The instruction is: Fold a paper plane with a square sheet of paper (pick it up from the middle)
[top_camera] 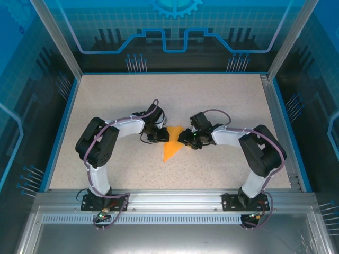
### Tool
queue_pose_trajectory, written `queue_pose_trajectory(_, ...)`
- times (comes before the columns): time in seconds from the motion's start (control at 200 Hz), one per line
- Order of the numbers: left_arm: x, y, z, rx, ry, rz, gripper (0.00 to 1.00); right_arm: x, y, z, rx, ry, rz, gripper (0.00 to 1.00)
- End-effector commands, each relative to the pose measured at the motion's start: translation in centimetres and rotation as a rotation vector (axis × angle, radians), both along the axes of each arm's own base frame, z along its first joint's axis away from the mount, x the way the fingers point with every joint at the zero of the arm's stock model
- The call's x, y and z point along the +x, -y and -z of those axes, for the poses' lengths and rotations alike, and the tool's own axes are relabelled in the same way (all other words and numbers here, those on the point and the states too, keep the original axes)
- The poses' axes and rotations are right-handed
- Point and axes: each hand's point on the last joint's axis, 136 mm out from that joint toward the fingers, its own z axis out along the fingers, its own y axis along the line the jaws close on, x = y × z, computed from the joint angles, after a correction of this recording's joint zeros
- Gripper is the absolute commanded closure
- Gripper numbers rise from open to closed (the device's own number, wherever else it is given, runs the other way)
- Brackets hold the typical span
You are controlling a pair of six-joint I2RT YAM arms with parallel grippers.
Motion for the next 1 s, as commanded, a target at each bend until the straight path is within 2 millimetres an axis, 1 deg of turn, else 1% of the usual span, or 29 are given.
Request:
queue_pose_trajectory(0.0,-1.0,-0.7,1.6,0.033,-0.048,-0.002,0.79,-0.1,-1.1,0.4,0.011,-0.017,-0.023,0.56)
queue_pose_trajectory(0.11,-1.4,-1.0,1.8,0.04,-0.054,-0.005,0.8,-0.1,-1.7,0.6,0.034,-0.018,-0.031,0.58)
queue_pose_trajectory(0.255,-1.6,-0.8,2.1,0.018,-0.065,-0.017,0.81,0.2,-2.1,-0.1,0.046,-0.003,-0.037,0.59)
queue_pose_trajectory(0.405,-1.6,-0.4,2.1,-0.006,-0.071,-0.029,0.82,0.4,-2.1,-0.2,0.049,0.003,-0.027,0.58)
queue_pose_trajectory(0.71,-1.4,-0.7,2.1,-0.005,-0.076,-0.043,0.83,0.8,-3.2,-0.5,0.109,0.002,-0.028,0.57)
queue_pose_trajectory(0.995,-1.5,-0.9,2.2,-0.023,-0.089,-0.055,0.84,1.3,-4.0,-1.4,0.147,0.02,-0.042,0.55)
